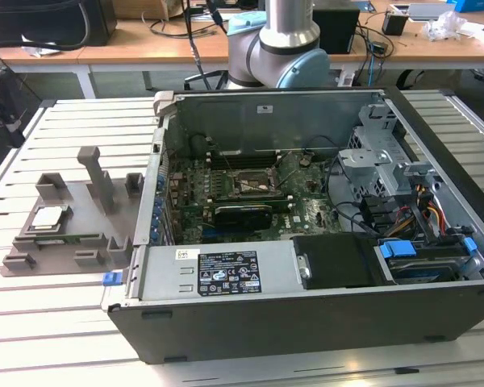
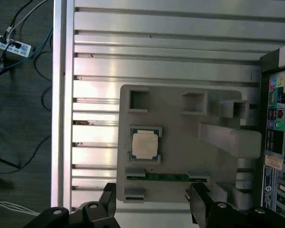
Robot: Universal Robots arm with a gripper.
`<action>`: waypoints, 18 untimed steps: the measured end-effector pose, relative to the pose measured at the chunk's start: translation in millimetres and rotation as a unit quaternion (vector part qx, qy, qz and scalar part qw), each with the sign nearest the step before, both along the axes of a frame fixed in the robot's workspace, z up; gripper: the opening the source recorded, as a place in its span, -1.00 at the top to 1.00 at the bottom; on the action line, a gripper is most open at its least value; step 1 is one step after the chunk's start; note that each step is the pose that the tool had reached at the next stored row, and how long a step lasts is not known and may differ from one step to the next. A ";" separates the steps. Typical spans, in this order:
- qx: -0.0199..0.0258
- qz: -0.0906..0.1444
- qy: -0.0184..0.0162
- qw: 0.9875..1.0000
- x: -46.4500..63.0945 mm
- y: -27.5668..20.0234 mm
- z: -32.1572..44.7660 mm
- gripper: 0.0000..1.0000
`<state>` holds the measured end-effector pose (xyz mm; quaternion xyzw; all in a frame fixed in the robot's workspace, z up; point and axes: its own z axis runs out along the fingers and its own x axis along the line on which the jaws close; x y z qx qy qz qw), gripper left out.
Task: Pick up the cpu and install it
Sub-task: 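Pick up the cpu and move it towards the insertion slot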
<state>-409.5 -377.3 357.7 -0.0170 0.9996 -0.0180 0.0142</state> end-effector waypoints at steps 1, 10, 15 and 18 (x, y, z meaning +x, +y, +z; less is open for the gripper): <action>0.000 0.000 0.000 1.000 0.0 0.0 -1.3 -0.44; 0.000 0.000 0.000 1.000 0.0 0.0 -10.8 -0.44; 0.000 0.000 0.000 1.000 0.0 0.0 -15.1 -0.44; 0.000 0.000 0.000 1.000 0.0 0.0 -18.0 -0.44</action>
